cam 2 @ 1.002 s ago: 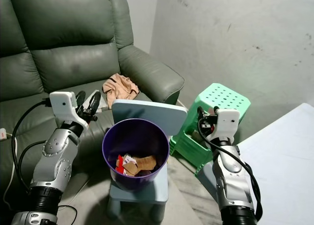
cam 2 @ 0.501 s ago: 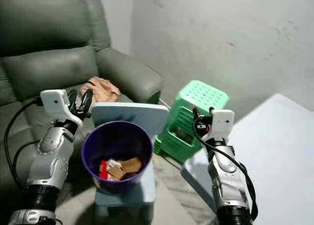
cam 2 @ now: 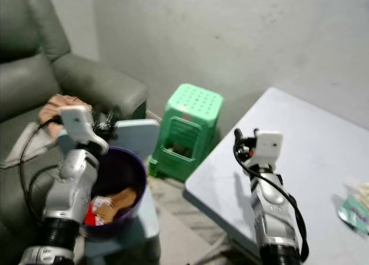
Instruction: Picking trash to rubbish bin
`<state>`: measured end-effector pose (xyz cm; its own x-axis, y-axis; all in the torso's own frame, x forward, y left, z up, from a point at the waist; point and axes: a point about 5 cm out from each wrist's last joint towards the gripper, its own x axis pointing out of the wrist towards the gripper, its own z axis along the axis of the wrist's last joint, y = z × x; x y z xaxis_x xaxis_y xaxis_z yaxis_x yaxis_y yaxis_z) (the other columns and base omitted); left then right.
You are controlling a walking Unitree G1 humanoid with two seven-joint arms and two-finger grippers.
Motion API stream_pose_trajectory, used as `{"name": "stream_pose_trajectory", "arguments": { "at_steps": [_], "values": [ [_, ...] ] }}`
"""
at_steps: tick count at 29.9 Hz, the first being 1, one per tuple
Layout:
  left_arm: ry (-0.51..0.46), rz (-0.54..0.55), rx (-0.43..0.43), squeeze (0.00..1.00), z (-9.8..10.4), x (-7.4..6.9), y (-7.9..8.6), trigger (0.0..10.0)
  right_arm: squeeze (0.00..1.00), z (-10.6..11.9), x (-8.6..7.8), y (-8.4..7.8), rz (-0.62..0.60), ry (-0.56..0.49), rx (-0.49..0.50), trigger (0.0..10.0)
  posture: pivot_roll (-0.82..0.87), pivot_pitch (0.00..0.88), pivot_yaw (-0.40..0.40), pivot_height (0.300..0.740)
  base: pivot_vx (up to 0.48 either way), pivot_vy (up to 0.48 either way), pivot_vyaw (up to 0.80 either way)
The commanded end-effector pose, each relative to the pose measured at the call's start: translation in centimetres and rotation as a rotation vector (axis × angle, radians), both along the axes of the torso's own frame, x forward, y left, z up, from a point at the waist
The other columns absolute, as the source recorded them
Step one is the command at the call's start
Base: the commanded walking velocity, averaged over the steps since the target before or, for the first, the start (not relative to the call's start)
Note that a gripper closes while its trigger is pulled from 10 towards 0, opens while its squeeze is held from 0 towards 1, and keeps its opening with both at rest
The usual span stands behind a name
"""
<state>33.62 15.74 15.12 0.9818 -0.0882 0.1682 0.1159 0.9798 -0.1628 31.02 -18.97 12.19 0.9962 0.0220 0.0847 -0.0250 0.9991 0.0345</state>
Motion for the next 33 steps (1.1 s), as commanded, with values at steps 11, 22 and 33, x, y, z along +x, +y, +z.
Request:
{"name": "stream_pose_trajectory", "arguments": {
  "at_steps": [11,22,33],
  "values": [
    [0.013,-0.019,0.048,0.00,-0.7,-1.3,-0.2,10.0,0.00,0.0,-1.0,-0.8,-0.010,0.002,-0.030,10.0,-0.02,0.000,-0.102,0.740,0.000,0.000,-0.78],
    [0.019,-0.008,0.053,0.00,-0.5,-2.4,0.0,10.0,0.00,0.0,-1.9,-0.3,-0.008,0.002,-0.030,10.0,-0.01,0.000,-0.099,0.740,0.000,0.000,-0.78],
    [0.059,-0.062,0.064,0.00,-1.5,-5.3,-1.3,10.0,0.00,0.5,-3.5,1.1,0.017,-0.016,-0.025,10.0,-0.01,0.000,-0.096,0.740,0.000,0.000,-0.78]
  ]
}}
